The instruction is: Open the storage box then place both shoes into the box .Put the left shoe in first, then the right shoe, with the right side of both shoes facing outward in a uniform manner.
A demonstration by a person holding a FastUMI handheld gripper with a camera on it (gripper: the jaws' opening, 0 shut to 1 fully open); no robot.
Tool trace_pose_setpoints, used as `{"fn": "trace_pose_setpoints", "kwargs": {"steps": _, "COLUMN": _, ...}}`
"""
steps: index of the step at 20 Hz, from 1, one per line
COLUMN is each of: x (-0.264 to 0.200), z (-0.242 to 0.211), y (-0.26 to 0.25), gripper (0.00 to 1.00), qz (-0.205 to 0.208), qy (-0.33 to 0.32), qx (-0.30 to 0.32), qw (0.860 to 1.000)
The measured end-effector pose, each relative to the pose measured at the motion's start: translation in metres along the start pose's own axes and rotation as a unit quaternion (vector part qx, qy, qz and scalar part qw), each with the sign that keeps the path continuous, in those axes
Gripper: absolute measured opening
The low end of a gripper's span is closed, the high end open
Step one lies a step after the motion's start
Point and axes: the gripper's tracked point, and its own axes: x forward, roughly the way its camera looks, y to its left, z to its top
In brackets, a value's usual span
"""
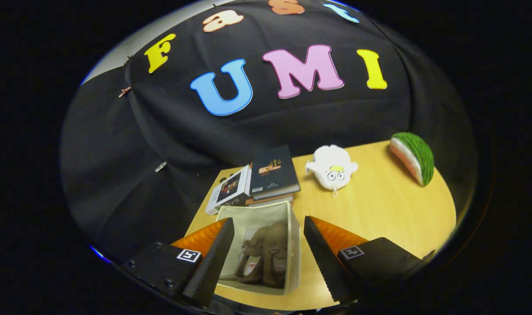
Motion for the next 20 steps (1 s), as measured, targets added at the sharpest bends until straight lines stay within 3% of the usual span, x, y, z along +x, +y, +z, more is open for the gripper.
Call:
{"fn": "trace_pose_setpoints", "kwargs": {"steps": 3, "x": -0.028, "z": 0.039, "y": -0.051, "gripper": 0.98, "qz": -0.056, "qy": -0.074, "qx": -0.046, "qw": 0.995}}
{"fn": "trace_pose_setpoints", "kwargs": {"steps": 9, "x": -0.084, "z": 0.103, "y": -0.134, "gripper": 0.98, "qz": -0.117, "qy": -0.191, "qx": -0.090, "qw": 0.970}}
{"fn": "trace_pose_setpoints", "kwargs": {"steps": 14, "x": -0.106, "z": 0.131, "y": -0.185, "gripper": 0.98, "qz": -0.125, "qy": -0.238, "qx": -0.097, "qw": 0.958}}
{"fn": "trace_pose_setpoints", "kwargs": {"steps": 20, "x": -0.083, "z": 0.128, "y": -0.212, "gripper": 0.98, "qz": -0.117, "qy": -0.216, "qx": -0.091, "qw": 0.965}}
